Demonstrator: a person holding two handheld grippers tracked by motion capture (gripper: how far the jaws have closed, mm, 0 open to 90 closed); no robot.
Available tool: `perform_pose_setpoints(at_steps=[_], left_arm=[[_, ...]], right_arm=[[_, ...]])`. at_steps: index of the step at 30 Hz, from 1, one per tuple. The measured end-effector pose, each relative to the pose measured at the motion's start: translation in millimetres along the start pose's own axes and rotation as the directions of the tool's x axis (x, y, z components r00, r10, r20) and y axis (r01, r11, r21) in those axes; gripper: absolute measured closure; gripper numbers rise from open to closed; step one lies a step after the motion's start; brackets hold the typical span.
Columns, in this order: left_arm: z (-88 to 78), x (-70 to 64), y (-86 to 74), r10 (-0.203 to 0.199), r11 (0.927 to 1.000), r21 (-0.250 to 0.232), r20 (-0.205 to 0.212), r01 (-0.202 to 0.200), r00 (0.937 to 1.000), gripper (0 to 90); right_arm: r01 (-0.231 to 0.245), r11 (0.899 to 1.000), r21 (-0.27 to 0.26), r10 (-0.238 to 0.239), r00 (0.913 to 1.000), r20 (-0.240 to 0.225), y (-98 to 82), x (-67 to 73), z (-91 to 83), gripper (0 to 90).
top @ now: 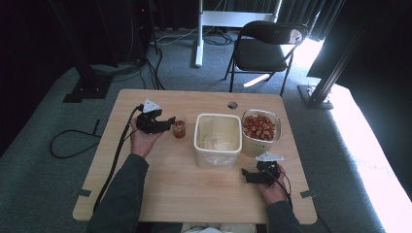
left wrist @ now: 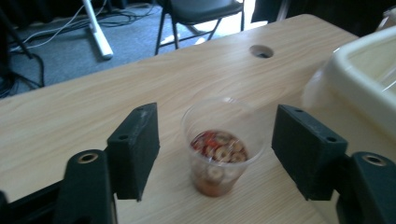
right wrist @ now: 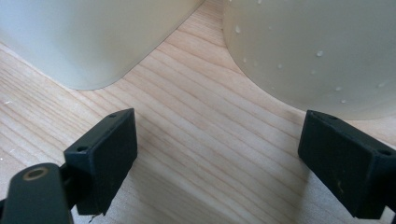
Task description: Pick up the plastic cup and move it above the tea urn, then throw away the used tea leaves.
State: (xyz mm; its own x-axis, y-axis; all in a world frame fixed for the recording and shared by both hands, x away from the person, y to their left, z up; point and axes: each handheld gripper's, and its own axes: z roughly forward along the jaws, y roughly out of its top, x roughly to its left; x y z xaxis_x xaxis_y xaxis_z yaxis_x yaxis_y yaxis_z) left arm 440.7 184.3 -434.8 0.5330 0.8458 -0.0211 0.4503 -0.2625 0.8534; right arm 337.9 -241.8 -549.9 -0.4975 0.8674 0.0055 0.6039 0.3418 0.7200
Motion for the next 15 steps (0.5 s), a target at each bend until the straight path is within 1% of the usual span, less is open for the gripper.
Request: perform_pose_setpoints(at_steps=[1, 2, 4, 5, 7, 9, 10, 12, 15], left_arm=[[1.2, 1.4, -3.7, -0.006, 1.0, 0.002, 0.002, 0.006, 1.0, 31.2], [2.3, 2.2, -8.2, -0.007, 1.0, 0.001, -0.009, 0.007, 0.9999, 29.2], [4.5, 3.2, -14.8, -0.019, 0.9998, 0.001, 0.0, 0.019, 0.9998, 26.8], [5.8, 2.9, -17.1, -0.017, 0.9999, 0.003, -0.005, 0.017, 0.9998, 22.8], [9.0, 2.4, -22.8, -0.02, 0.9997, 0.011, 0.023, 0.02, 0.9995, 21.3], [13.4, -0.4, -27.0, -0.009, 0.9996, 0.027, 0.026, 0.008, 0.9996, 20.2], [14.9, -1.4, -27.8, -0.005, 0.9995, 0.032, 0.02, 0.005, 0.9998, 17.9], [18.3, -4.4, -29.3, -0.002, 0.9994, 0.034, 0.029, 0.001, 0.9996, 17.1], [21.8, -7.9, -30.8, 0.012, 0.9992, 0.037, 0.027, -0.013, 0.9996, 15.6]], right_arm=[[0.001, 1.0, 0.0, -0.001, 1.0, 0.0, 0.0, -0.1, 0.0, 11.3], [0.001, 1.0, 0.0, -0.001, 1.0, 0.0, 0.0, -0.1, 0.0, 11.3], [0.001, 1.0, 0.001, -0.001, 1.0, 0.001, 0.0, -0.1, 0.0, 11.3], [0.001, 1.0, 0.0, -0.001, 1.0, 0.0, 0.0, 0.0, 0.0, 11.3], [0.001, 1.0, 0.0, -0.001, 1.0, 0.001, 0.0, 0.0, 0.0, 11.3], [0.001, 1.0, 0.001, -0.001, 1.0, 0.0, 0.0, 0.0, 0.0, 11.3], [0.001, 1.0, 0.0, -0.001, 1.0, 0.0, 0.0, 0.0, 0.0, 11.3], [0.001, 1.0, 0.0, -0.001, 1.0, 0.0, 0.0, -0.1, 0.0, 11.3], [0.001, 1.0, 0.0, -0.001, 1.0, 0.0, 0.0, -0.1, 0.0, 11.3]])
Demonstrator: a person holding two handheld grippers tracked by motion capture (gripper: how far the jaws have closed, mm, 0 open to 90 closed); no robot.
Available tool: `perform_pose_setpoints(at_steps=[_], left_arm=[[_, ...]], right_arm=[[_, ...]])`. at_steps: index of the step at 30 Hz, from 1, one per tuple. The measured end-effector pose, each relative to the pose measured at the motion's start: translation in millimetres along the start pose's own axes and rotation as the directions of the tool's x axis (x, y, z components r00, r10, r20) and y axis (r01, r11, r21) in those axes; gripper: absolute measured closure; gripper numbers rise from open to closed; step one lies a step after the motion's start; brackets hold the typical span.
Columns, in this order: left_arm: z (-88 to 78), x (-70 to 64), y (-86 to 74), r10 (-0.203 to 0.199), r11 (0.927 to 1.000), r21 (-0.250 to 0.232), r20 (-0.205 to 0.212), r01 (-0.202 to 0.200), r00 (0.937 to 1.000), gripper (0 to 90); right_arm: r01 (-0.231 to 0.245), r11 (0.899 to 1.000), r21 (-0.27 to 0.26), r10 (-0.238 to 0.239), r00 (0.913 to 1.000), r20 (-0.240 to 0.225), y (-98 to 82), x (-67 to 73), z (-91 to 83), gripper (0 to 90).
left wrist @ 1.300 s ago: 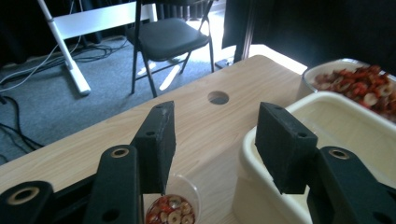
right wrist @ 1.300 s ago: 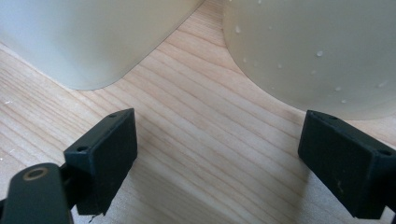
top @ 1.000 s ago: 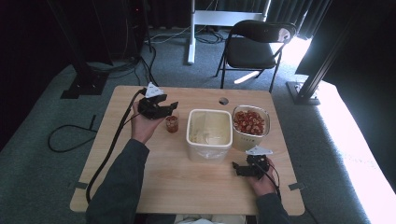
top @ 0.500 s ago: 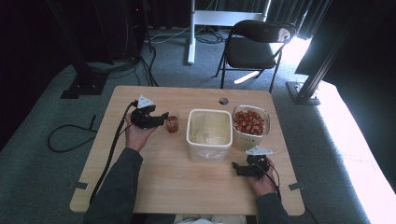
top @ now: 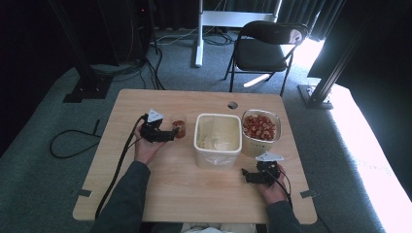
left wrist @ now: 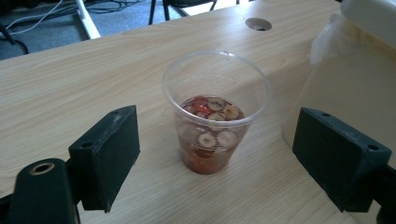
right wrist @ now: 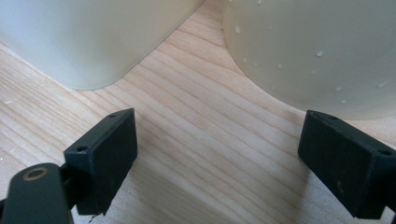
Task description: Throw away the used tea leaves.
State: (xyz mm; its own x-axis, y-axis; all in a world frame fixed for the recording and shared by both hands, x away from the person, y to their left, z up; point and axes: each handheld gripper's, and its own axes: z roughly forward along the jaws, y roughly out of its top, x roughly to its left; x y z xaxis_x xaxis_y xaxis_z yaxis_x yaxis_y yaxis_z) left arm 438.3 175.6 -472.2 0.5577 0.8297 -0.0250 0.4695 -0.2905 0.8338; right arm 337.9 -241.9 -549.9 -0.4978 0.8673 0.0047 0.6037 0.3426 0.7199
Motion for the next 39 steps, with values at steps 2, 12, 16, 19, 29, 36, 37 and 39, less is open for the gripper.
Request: perform_pose_setpoints(at_steps=[2, 12, 16, 19, 29, 36, 37, 39], left_arm=[[3.1, -0.9, -1.8, 0.004, 0.9999, 0.01, -0.009, -0.004, 0.9999, 14.8], [30.9, -1.4, -12.3, 0.01, 0.9999, 0.002, 0.004, -0.01, 0.9999, 14.9], [37.8, 0.0, -13.1, 0.002, 0.9989, -0.047, 0.015, -0.001, 0.9999, 16.0], [43.0, 1.5, -14.3, -0.01, 0.9978, -0.065, 0.019, 0.011, 0.9998, 18.9], [51.5, 6.6, -17.4, -0.023, 0.9945, -0.101, 0.048, 0.028, 0.9986, 28.4], [50.1, 4.5, -17.0, -0.007, 0.9952, -0.097, 0.033, 0.01, 0.9994, 33.4], [49.6, 4.6, -16.9, -0.007, 0.9955, -0.094, 0.035, 0.01, 0.9994, 34.2], [48.4, 3.9, -16.8, -0.002, 0.9961, -0.088, 0.038, 0.005, 0.9993, 35.2]], right_arm=[[0.0, 1.0, 0.0, 0.0, 1.0, 0.0, 0.0, 0.0, 0.0, 11.3], [0.0, 1.0, 0.0, 0.0, 1.0, 0.0, 0.0, 0.0, 0.0, 11.3], [0.0, 1.0, 0.0, 0.0, 1.0, 0.0, 0.0, 0.0, 0.0, 11.3], [0.0, 1.0, 0.0, 0.0, 1.0, 0.0, 0.0, 0.0, 0.0, 11.3], [0.0, 1.0, 0.0, 0.0, 1.0, 0.0, 0.0, 0.0, 0.0, 11.3], [0.0, 1.0, 0.0, 0.0, 1.0, 0.0, 0.0, 0.0, 0.0, 11.3], [0.0, 1.0, 0.0, 0.0, 1.0, 0.0, 0.0, 0.0, 0.0, 11.3], [0.0, 1.0, 0.0, 0.0, 1.0, 0.0, 0.0, 0.0, 0.0, 11.3]])
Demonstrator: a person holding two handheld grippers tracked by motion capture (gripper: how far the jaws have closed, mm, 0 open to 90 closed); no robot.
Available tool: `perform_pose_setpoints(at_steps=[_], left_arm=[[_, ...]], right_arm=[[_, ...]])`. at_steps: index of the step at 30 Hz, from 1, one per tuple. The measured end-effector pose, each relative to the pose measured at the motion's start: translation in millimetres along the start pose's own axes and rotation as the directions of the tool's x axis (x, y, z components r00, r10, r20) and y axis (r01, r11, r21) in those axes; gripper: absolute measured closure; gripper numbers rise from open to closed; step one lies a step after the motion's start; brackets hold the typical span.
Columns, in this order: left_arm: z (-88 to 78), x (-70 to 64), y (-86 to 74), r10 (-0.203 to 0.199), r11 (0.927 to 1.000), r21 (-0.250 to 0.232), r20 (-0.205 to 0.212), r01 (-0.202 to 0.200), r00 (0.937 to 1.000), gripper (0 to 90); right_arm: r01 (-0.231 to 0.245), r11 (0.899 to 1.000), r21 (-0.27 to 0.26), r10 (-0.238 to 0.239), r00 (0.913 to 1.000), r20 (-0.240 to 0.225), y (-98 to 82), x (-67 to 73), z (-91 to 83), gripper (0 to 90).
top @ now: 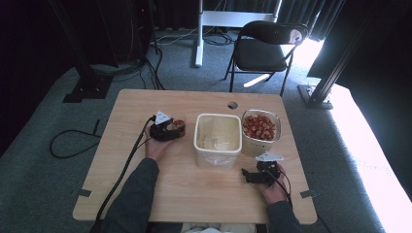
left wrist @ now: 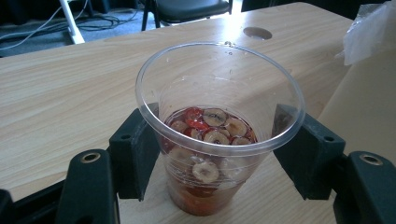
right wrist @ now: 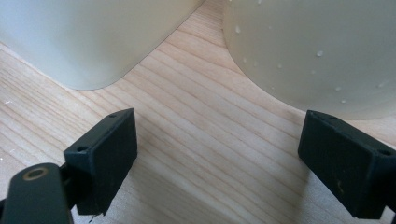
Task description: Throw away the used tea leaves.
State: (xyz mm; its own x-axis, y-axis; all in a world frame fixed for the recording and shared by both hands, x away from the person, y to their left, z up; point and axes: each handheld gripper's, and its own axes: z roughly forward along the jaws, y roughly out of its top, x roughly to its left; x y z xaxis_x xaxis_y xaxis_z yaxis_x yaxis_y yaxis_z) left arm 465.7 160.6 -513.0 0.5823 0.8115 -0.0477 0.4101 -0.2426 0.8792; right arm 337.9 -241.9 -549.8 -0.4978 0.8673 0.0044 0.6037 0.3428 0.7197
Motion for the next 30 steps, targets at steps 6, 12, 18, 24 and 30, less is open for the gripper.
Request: perform_pose_setpoints(at_steps=[6, 12, 18, 24, 30], left_arm=[[-6.2, -4.2, 0.2, 0.031, 0.9991, 0.028, 0.026, -0.032, 0.9992, 36.1], [-13.7, -14.7, -3.3, 0.056, 0.9978, 0.032, 0.06, -0.058, 0.9966, 36.3], [-23.6, -23.1, -8.7, 0.064, 0.9972, 0.033, 0.079, -0.067, 0.9948, 36.3], [-34.6, -30.4, -14.8, 0.073, 0.9965, 0.034, 0.089, -0.077, 0.9933, 36.3], [-48.9, -38.5, -23.4, 0.085, 0.9953, 0.036, 0.106, -0.09, 0.9907, 36.3]], right_arm=[[0.004, 1.0, -0.002, -0.004, 1.0, -0.003, -0.5, -0.3, -0.4, 12.1], [0.007, 1.0, -0.006, -0.007, 1.0, -0.007, -1.6, 0.0, -1.9, 13.9], [0.012, 1.0, -0.01, -0.012, 0.9999, -0.012, -1.9, 0.3, -2.3, 15.8], [0.017, 1.0, -0.012, -0.018, 0.9997, -0.017, -1.9, 0.2, -2.5, 16.6], [0.023, 1.0, -0.011, -0.023, 0.9994, -0.025, -1.5, 0.0, -2.7, 18.7]])
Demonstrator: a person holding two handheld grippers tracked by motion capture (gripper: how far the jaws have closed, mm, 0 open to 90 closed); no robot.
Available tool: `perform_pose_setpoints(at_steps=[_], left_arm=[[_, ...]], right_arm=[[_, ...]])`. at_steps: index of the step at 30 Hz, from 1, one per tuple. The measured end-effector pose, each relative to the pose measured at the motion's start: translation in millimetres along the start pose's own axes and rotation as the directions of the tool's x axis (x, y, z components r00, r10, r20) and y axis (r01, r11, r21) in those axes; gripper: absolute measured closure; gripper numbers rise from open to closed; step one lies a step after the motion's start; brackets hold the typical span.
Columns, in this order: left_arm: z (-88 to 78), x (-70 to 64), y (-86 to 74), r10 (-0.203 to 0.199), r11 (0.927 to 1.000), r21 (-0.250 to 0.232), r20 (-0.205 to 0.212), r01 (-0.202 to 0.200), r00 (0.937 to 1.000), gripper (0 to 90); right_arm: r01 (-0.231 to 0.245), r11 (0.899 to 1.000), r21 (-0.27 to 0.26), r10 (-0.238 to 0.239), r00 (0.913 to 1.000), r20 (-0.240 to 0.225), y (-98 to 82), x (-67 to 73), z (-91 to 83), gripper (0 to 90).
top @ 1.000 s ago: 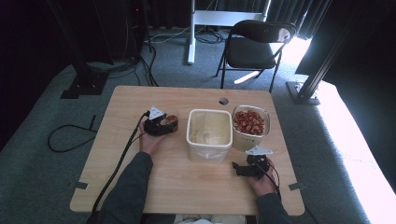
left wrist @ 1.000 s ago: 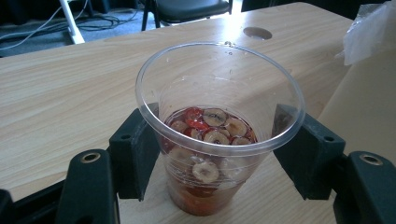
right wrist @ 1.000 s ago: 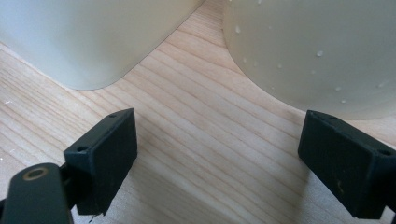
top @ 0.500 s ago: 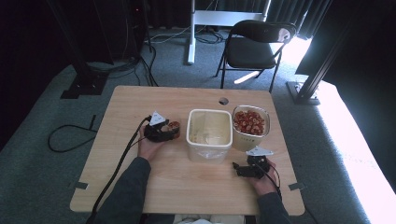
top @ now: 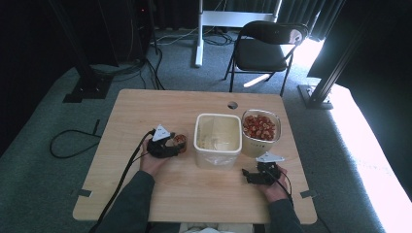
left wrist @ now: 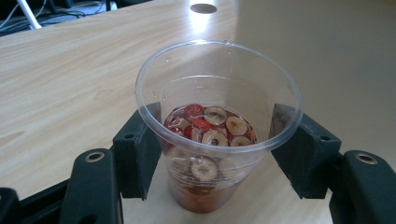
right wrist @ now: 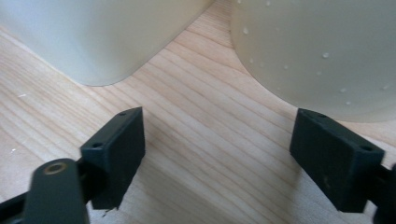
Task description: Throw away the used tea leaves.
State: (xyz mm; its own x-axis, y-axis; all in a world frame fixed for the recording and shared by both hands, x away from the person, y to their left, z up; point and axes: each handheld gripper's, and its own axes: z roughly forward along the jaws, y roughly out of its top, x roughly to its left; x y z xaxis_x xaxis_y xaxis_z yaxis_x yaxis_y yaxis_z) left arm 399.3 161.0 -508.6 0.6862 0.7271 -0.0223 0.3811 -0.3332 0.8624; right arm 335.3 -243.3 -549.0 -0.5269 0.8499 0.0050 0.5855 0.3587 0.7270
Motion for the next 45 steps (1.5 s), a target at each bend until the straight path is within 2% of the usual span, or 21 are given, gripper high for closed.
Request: perform_pose_setpoints(at_steps=[7, 9, 11, 12, 17, 23, 30, 33, 40, 45], left_arm=[[-15.2, -14.3, -10.5, 0.01, 0.9999, -0.004, 0.021, -0.01, 0.9997, 36.3], [-18.5, -16.3, -13.5, 0.004, 1.0, -0.009, 0.025, -0.004, 0.9997, 36.3], [-18.5, -16.3, -13.5, 0.004, 1.0, -0.009, 0.025, -0.004, 0.9997, 36.3], [-25.2, -23.0, -17.3, 0.014, 0.9999, -0.009, 0.032, -0.014, 0.9994, 36.3], [-33.0, -40.1, -21.7, 0.043, 0.9991, -0.007, 0.065, -0.042, 0.997, 36.3], [-36.8, -62.8, -24.8, 0.072, 0.9974, -0.01, 0.123, -0.072, 0.9897, 36.3], [-35.7, -84.5, -27.7, 0.086, 0.9963, -0.022, 0.172, -0.084, 0.9813, 36.0], [-33.1, -91.6, -27.6, 0.094, 0.9955, -0.027, 0.195, -0.09, 0.9762, 35.8], [-26.7, -106.6, -25.5, 0.114, 0.9934, -0.035, 0.241, -0.109, 0.9639, 35.2], [-20.0, -116.6, -23.2, 0.122, 0.9924, -0.046, 0.256, -0.114, 0.959, 35.2]], right_arm=[[0.032, 0.999, -0.001, -0.032, 0.9991, -0.028, -0.1, 9.4, -0.5, 19.7], [0.054, 0.999, -0.001, -0.054, 0.9972, -0.051, 0.1, 14.1, -0.2, 18.3], [0.057, 0.998, 0.001, -0.057, 0.9967, -0.057, 0.2, 15.8, -0.2, 18.4], [0.074, 0.997, -0.003, -0.074, 0.9946, -0.072, 0.1, 19.6, -0.1, 19.7], [0.086, 0.996, -0.016, -0.087, 0.9923, -0.088, -0.6, 24.2, -0.5, 24.3], [0.105, 0.994, -0.021, -0.106, 0.9884, -0.108, 0.8, 35.6, -1.4, 33.0], [0.148, 0.989, -0.014, -0.148, 0.9777, -0.149, 3.5, 53.6, 1.0, 28.7], [0.176, 0.984, -0.016, -0.177, 0.9692, -0.172, 4.8, 60.4, 2.2, 28.4], [0.21, 0.978, -0.016, -0.209, 0.9556, -0.208, 6.7, 74.6, 5.0, 22.5], [0.234, 0.972, -0.024, -0.233, 0.9441, -0.233, 7.9, 83.8, 6.9, 21.9]])
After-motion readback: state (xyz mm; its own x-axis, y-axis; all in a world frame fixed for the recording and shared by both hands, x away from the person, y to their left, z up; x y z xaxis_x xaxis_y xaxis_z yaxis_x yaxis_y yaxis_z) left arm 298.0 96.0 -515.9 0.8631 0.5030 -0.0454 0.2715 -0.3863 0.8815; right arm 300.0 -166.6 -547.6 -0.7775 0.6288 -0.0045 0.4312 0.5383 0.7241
